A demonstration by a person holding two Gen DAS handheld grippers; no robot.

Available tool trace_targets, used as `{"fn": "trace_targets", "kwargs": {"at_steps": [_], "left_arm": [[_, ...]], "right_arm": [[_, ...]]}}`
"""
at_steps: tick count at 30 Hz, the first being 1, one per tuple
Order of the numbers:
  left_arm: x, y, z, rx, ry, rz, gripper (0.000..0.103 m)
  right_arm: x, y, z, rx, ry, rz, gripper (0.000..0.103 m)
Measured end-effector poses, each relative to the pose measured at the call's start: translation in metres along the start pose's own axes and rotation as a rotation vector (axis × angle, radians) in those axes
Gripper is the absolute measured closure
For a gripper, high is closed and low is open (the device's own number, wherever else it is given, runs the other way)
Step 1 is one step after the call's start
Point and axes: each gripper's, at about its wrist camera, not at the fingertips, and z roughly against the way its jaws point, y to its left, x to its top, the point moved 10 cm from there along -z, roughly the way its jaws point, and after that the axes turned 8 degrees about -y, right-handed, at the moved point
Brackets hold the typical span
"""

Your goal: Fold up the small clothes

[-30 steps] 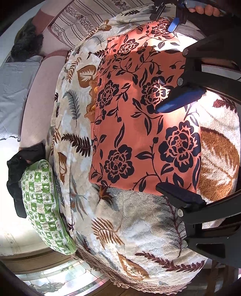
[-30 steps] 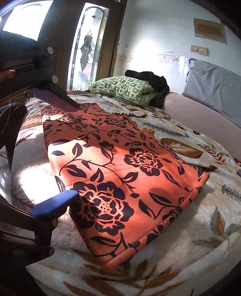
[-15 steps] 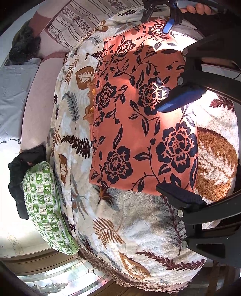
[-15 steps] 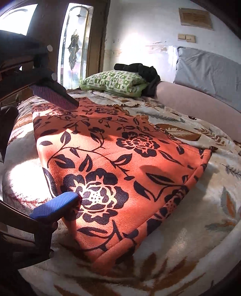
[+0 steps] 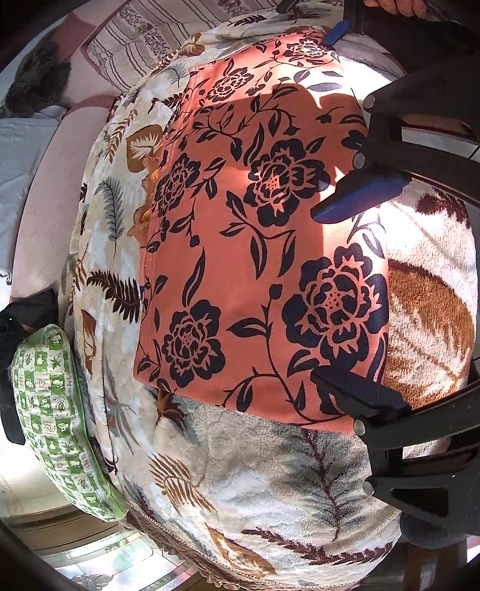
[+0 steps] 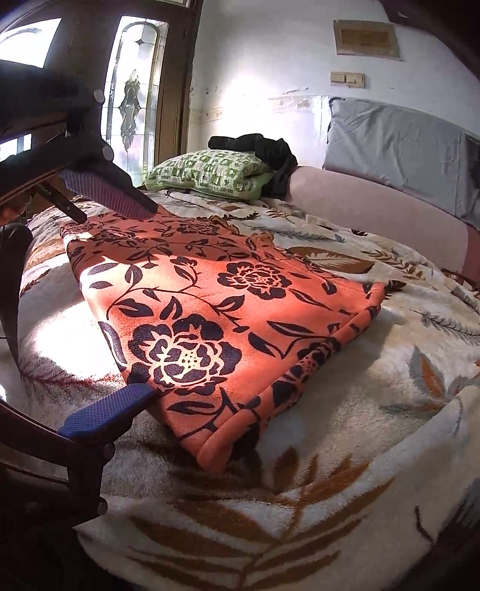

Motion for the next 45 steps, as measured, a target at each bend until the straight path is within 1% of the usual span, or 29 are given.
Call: {"fn": "trace_targets", "kwargs": {"at_steps": [3, 5, 8, 11, 18, 21, 24, 25, 29, 30, 32, 34, 36, 37, 38, 39, 40, 41, 42, 43, 45], "left_arm": [[-0.002, 0.003, -0.002, 0.011, 0.014, -0.012, 0.023], [0.0, 0.008, 0.0, 0.025, 0.008, -0.009, 0.023], [0.003, 0.013, 0.003, 0.026, -0.005, 0.013, 0.023], [0.005, 0.013, 0.003, 0.022, -0.01, 0.012, 0.023], [-0.009, 0.013, -0.005, 0.006, 0.012, 0.014, 0.023], [-0.016, 0.018, -0.014, 0.017, 0.031, 0.022, 0.023], [-0.02, 0.021, -0.019, 0.015, 0.03, 0.029, 0.023], [-0.021, 0.021, -0.019, 0.014, 0.024, 0.028, 0.021], [-0.019, 0.02, -0.014, 0.012, 0.015, 0.028, 0.021], [-0.016, 0.02, -0.009, 0.006, 0.002, 0.031, 0.021], [-0.008, 0.021, 0.004, -0.002, -0.05, 0.027, 0.021], [-0.005, 0.027, 0.01, 0.026, -0.076, 0.015, 0.019], [-0.012, 0.035, 0.001, 0.05, -0.048, 0.015, 0.017], [-0.02, 0.041, -0.01, 0.072, -0.007, 0.018, 0.017], [-0.028, 0.046, -0.02, 0.084, 0.032, 0.027, 0.016], [-0.031, 0.049, -0.025, 0.083, 0.028, 0.04, 0.011], [-0.031, 0.051, -0.023, 0.088, 0.018, 0.053, 0.009], [-0.031, 0.052, -0.021, 0.079, 0.032, 0.067, 0.009], [-0.028, 0.052, -0.018, 0.071, 0.03, 0.07, 0.009], [-0.023, 0.052, -0.012, 0.073, 0.006, 0.063, 0.009], [-0.013, 0.052, -0.002, 0.101, -0.045, 0.051, 0.009]], "right_arm": [[0.004, 0.013, 0.001, 0.026, -0.016, 0.018, 0.011], [0.004, 0.019, -0.001, 0.024, -0.018, 0.046, 0.011], [-0.002, 0.029, -0.008, 0.027, 0.009, 0.074, 0.011], [-0.01, 0.036, -0.015, 0.024, 0.033, 0.099, 0.011], [-0.023, 0.038, -0.021, 0.012, 0.064, 0.104, 0.011], [-0.028, 0.039, -0.023, 0.011, 0.075, 0.114, 0.011], [-0.034, 0.044, -0.023, 0.014, 0.084, 0.125, 0.011], [-0.037, 0.048, -0.024, 0.019, 0.087, 0.131, 0.011], [-0.053, 0.067, -0.027, 0.045, 0.112, 0.161, 0.011], [-0.057, 0.073, -0.029, 0.054, 0.119, 0.17, 0.011], [-0.067, 0.088, -0.037, 0.08, 0.143, 0.187, 0.011], [-0.078, 0.101, -0.047, 0.105, 0.174, 0.205, 0.011], [-0.089, 0.111, -0.058, 0.129, 0.207, 0.217, 0.011], [-0.093, 0.114, -0.065, 0.137, 0.22, 0.226, 0.011], [-0.098, 0.115, -0.073, 0.143, 0.236, 0.237, 0.011], [-0.103, 0.11, -0.085, 0.137, 0.259, 0.245, 0.011], [-0.107, 0.096, -0.098, 0.092, 0.285, 0.243, 0.011], [-0.111, 0.074, -0.111, 0.014, 0.311, 0.218, 0.011], [-0.111, 0.068, -0.112, 0.034, 0.305, 0.185, 0.011], [-0.108, 0.072, -0.105, 0.056, 0.283, 0.185, 0.012], [-0.103, 0.078, -0.085, 0.063, 0.263, 0.211, 0.012]]}}
